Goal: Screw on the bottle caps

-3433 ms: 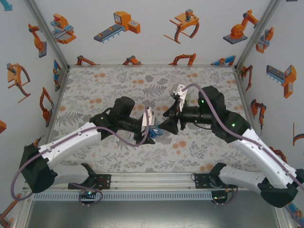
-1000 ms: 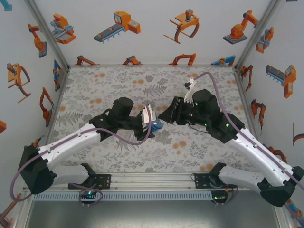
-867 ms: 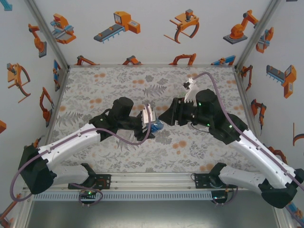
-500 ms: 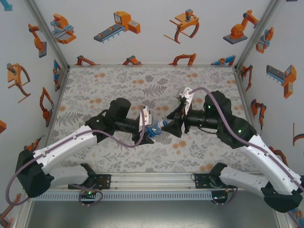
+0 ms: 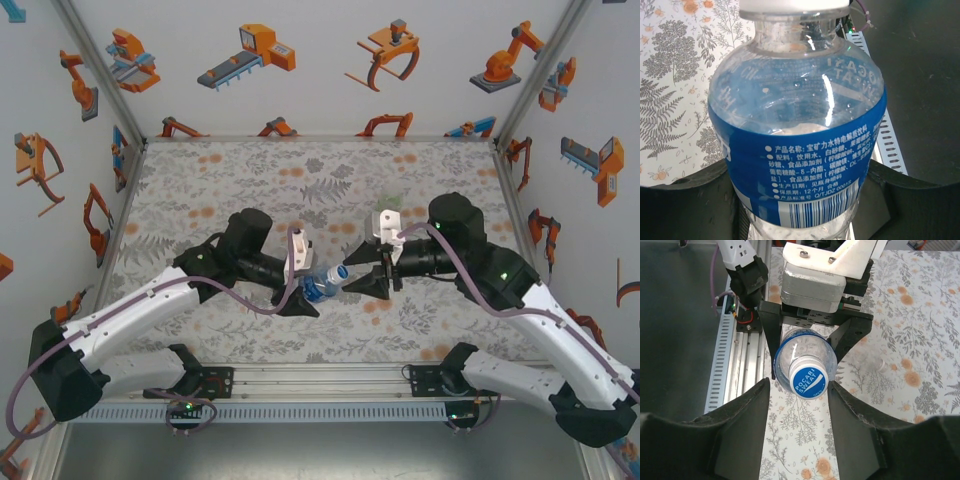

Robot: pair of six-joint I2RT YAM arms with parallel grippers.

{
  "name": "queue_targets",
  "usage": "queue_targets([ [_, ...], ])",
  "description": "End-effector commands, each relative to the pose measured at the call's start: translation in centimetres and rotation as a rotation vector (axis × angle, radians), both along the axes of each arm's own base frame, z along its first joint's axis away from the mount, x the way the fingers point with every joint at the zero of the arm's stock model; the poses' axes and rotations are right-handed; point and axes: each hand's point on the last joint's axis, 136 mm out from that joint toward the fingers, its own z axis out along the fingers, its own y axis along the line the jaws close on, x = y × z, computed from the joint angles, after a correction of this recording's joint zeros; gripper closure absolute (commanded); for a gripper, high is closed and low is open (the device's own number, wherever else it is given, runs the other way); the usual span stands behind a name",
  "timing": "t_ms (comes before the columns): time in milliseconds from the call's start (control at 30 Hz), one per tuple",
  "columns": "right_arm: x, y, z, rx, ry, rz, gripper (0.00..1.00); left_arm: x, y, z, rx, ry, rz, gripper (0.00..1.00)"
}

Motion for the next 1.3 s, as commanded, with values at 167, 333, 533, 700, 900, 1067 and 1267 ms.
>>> queue_targets([
  [167, -0.5, 0.5, 0.9, 0.054, -0.017, 0.052, 0.59, -0.7, 0.0, 1.9, -0.046, -0.024, -0.042, 1.00],
  [333, -0.1, 0.7, 0.3, 0.041, -0.003, 0.040, 0.60, -0.7, 0.0, 1.9, -0.047, -0.026, -0.043, 1.00],
  [533, 0.3, 0.8, -0.7, 0.014, 0.016, 0.023, 0.65, -0.7, 0.0, 1.9, -0.048, -0.026, -0.044, 1.00],
  [700, 0.6, 0.8, -0.9, 0.006, 0.030, -0.002, 0.77, -0.7, 0.0, 2.0, -0.048, -0.023, -0.043, 1.00],
  [900, 4.5, 0.9, -1.8, 0.007, 0.258, -0.270, 1.00, 0.5, -0.4, 1.3, -0.016, -0.028, 0.016, 1.00],
  [1067, 8.7, -0.6, -4.3, 0.014, 0.672, -0.654, 1.00, 3.3, -0.9, 0.3, 0.034, -0.070, 0.143, 1.00],
  [1267, 10.3, -2.5, -7.2, 0.082, 1.110, -0.969, 1.00, 6.8, -0.9, -0.5, 0.085, -0.145, 0.309, 1.00],
])
